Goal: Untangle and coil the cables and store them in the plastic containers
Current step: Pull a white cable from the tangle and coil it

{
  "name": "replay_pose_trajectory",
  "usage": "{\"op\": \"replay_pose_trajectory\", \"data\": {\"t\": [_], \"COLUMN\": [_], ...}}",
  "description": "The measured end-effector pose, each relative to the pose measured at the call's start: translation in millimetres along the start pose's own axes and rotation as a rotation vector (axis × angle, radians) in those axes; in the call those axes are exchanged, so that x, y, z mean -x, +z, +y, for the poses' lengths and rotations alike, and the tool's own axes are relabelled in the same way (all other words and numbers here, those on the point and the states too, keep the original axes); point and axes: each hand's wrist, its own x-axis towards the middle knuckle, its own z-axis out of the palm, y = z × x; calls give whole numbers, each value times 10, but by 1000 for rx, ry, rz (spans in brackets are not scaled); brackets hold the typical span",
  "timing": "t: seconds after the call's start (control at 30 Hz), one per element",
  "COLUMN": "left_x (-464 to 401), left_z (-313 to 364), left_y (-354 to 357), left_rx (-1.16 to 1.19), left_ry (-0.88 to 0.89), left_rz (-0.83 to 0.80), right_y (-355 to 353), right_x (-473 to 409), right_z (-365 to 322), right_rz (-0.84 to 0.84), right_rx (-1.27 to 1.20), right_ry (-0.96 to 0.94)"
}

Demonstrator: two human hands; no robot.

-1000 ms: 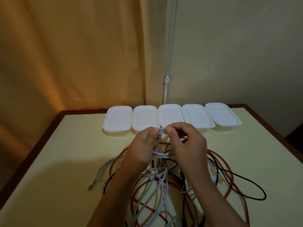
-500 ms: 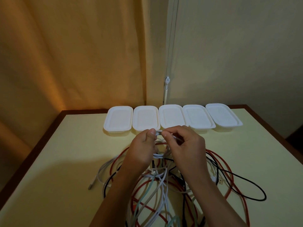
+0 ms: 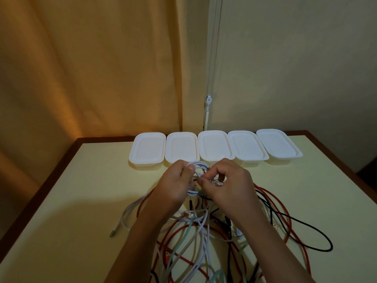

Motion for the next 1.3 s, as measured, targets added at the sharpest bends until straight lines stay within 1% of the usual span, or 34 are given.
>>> {"op": "replay_pose_trajectory", "data": {"t": [0.13,0.3,0.43,0.47,0.53,0.63,0.77,0.93,1.03,1.1,1.2,1.3], "left_x": [8,9,30,41,58,62,19,-12,-26,-16,-1,-1], "left_z": [-15,-25,-54,-59,-35,20,-21,-53,-58,-58,-32,25], "left_y": [-11,-90,-86,-79,-81,-121,-95,-95,-99,-87,-41,13], "left_rx": [-111,-150,-175,-163,-53,95,77,50,17,-25,-57,52], "left_ry": [64,130,149,159,167,166,209,219,211,216,221,209], "left_rz": [-42,-108,-176,-194,-218,-232,-190,-147,-120,-99,-35,74], "right_y": [27,6,-25,-30,-27,-3,22,69,51,34,39,64], "right_x": [6,13,-22,-30,-36,-37,-38,-3,-9,-12,-13,7], "right_z": [16,6,-6,2,29,48,32,1,-5,-10,-18,-56], "right_rz": [16,64,154,175,193,153,102,4,-14,35,146,209], "right_rx": [75,30,12,9,-4,-41,-4,61,1,-36,-5,-35], "right_ry": [-17,-55,-128,-137,-141,-107,-105,-144,-141,-153,-187,-213]}}
